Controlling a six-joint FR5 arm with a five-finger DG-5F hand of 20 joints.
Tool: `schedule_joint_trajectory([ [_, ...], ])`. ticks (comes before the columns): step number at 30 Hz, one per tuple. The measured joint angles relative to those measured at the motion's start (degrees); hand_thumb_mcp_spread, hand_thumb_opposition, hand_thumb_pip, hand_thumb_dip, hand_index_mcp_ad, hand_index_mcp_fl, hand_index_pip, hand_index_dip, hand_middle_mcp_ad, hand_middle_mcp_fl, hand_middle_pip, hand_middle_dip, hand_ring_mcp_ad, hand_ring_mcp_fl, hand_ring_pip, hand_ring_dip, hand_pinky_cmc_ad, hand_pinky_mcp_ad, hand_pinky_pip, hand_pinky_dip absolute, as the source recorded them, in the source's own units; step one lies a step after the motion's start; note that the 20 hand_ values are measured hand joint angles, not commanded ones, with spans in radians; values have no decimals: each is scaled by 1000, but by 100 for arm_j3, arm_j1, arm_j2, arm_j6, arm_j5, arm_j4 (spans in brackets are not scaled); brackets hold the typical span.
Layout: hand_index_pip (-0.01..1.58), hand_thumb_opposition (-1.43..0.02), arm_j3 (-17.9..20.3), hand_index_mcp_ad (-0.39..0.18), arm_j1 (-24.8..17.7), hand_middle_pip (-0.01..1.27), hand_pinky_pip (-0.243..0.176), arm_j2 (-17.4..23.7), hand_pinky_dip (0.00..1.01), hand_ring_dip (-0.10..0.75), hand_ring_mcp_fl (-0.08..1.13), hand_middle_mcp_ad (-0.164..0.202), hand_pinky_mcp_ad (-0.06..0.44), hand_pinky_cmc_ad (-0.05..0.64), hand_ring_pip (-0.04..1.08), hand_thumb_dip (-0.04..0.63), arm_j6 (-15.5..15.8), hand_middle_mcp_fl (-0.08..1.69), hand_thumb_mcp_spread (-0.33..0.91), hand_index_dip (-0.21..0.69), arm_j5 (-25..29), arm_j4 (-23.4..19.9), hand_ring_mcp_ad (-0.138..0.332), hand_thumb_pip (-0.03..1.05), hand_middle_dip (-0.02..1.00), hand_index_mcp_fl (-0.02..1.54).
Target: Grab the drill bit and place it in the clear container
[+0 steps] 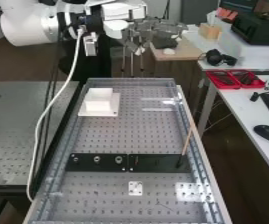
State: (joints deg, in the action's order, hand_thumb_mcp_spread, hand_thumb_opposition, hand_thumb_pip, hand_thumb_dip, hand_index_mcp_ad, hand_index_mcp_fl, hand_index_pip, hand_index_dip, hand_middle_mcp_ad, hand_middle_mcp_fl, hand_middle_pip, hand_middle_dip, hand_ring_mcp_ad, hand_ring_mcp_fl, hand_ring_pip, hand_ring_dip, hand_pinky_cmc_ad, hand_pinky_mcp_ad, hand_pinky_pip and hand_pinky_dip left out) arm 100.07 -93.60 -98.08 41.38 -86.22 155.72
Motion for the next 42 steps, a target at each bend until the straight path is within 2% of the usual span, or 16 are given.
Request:
schedule_joint_trajectory([
  [5,1005,-969,-76,-166,-250,133,-61,-158,190,84,96,68,136,307,96,267,-130,365,710,284,-131,-67,126,415,229,853],
  [13,988,-969,-328,-166,-644,133,-58,-666,190,84,96,70,133,307,96,267,-426,379,710,290,-269,-244,143,415,229,867],
  [22,988,-969,-609,-166,-923,136,-58,-1311,190,84,96,70,133,307,94,267,-528,379,710,290,-151,-367,145,415,229,873],
  [34,986,-969,-799,-166,-1036,136,-58,-2107,190,87,96,70,133,307,103,267,-990,379,710,286,209,-692,145,415,227,873],
  [42,1000,-969,-709,-166,-1015,138,-58,-2325,190,93,96,70,134,307,105,267,-1229,380,710,281,436,-952,147,415,232,869],
])
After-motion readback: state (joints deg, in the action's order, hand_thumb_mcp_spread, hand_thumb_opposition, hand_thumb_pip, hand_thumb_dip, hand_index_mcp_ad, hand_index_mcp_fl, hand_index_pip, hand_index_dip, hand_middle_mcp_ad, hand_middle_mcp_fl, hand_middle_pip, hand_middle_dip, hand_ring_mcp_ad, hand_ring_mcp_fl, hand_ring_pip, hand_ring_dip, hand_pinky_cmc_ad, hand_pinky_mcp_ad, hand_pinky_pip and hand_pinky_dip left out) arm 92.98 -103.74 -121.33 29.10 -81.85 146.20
